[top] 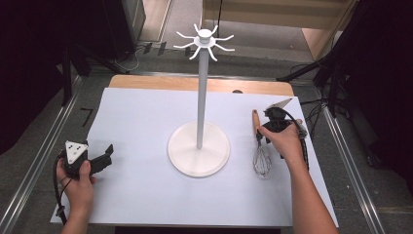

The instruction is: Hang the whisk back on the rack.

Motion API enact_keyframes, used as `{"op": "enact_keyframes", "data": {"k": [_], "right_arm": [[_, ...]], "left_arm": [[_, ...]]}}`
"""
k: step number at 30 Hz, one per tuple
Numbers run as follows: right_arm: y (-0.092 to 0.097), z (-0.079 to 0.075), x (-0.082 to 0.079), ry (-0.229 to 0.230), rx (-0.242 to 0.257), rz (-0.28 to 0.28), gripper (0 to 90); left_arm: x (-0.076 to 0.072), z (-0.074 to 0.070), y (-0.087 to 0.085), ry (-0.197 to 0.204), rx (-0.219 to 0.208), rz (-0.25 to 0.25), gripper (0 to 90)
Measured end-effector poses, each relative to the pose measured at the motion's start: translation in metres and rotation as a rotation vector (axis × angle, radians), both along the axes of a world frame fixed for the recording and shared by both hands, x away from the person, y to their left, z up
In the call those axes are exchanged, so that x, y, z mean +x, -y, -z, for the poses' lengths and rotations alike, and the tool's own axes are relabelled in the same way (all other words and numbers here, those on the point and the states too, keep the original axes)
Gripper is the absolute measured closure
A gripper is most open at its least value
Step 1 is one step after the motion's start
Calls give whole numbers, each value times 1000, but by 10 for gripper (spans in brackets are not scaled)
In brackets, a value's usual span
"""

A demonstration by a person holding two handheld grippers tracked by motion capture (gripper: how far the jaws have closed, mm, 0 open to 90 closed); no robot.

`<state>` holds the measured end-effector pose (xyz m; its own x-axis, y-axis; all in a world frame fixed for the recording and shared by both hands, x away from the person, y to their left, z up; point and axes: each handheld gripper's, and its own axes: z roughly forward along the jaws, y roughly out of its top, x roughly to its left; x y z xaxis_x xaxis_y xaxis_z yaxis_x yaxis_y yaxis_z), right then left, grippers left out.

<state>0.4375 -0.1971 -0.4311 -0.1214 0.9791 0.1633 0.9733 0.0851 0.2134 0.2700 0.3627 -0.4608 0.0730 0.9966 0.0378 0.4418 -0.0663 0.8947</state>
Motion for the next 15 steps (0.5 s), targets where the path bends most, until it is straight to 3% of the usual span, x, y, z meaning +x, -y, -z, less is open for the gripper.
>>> {"op": "enact_keyframes", "data": {"k": [7,15], "right_arm": [[-6,6,-3,-32,-2,0,556],[-12,11,-4,-57,-3,5,665]], "left_arm": [[0,0,0,-2,0,0,144],[0,0,0,-2,1,0,144]]}}
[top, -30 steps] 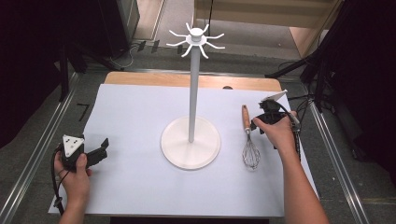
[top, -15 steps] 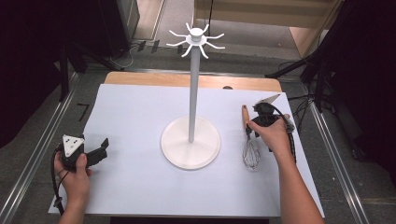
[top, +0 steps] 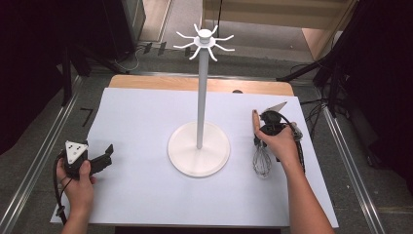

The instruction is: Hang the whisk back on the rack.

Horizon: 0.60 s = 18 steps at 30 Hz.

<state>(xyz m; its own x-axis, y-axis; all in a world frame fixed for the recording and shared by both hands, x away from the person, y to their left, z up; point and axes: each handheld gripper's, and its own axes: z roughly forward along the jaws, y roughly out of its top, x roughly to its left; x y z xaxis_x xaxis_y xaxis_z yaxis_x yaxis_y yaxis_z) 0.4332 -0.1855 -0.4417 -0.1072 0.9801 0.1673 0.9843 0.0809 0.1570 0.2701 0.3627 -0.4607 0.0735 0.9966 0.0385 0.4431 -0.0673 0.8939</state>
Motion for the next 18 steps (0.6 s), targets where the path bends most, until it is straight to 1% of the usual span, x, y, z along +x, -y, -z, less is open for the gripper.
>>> {"op": "enact_keyframes", "data": {"k": [3,5,7,11,12,14,18], "right_arm": [[-2,1,0,-2,-13,-6,716],[-3,2,0,-4,-15,-10,735],[-5,2,1,-3,-29,-11,767],[-6,2,1,-2,-28,0,801],[-6,2,1,3,-20,7,818],[-6,2,0,19,-18,-1,825],[-7,1,-1,33,-23,-6,827]], "left_arm": [[0,0,0,1,0,1,144],[0,0,0,1,-1,1,144],[0,0,0,1,0,0,144],[0,0,0,0,0,1,144],[0,0,0,1,-1,2,145],[0,0,0,-2,0,2,145],[0,0,0,-1,0,4,145]]}}
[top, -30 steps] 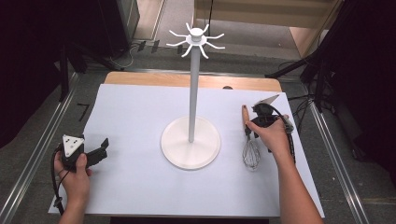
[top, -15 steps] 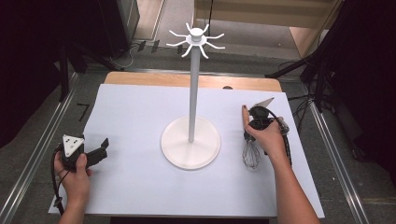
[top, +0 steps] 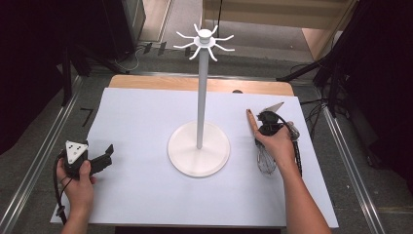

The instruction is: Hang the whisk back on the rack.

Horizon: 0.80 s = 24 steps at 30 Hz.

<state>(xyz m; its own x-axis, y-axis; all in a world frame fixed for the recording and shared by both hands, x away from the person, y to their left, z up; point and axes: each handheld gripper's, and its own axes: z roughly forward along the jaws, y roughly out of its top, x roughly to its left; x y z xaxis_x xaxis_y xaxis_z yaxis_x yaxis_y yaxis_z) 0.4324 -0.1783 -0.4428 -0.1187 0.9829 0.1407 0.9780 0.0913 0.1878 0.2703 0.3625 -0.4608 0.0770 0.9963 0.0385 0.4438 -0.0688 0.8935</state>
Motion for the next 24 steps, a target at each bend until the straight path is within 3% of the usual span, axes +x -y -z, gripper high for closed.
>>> {"op": "enact_keyframes", "data": {"k": [5,24], "right_arm": [[0,-2,-2,27,2,-12,827],[-1,-19,-13,171,103,-38,827]], "left_arm": [[0,0,0,0,1,0,145],[0,0,0,2,5,1,147]]}}
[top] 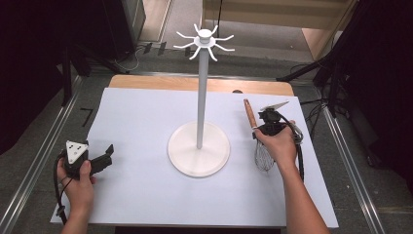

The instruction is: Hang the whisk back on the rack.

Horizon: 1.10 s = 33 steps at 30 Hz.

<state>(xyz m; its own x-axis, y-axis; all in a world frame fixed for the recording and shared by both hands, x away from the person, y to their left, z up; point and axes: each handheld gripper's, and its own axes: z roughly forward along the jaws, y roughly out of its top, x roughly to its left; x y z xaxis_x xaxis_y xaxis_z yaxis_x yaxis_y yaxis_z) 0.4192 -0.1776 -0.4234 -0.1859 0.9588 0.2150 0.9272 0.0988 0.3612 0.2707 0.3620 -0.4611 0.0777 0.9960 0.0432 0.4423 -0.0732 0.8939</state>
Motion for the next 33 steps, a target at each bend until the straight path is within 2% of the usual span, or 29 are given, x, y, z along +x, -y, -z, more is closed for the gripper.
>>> {"op": "enact_keyframes", "data": {"k": [6,12,20,22,33], "right_arm": [[-2,-8,-6,70,49,-28,827],[-6,-16,-13,145,100,-32,827],[-7,-29,-25,272,175,-55,828],[-8,-32,-29,310,186,-75,828],[-13,-41,-43,447,251,-122,828]], "left_arm": [[0,0,0,-2,-3,0,147],[0,0,0,-1,-1,0,147],[0,0,0,-1,-1,1,147],[0,0,0,-1,0,1,147],[0,0,0,-4,3,3,147]]}}
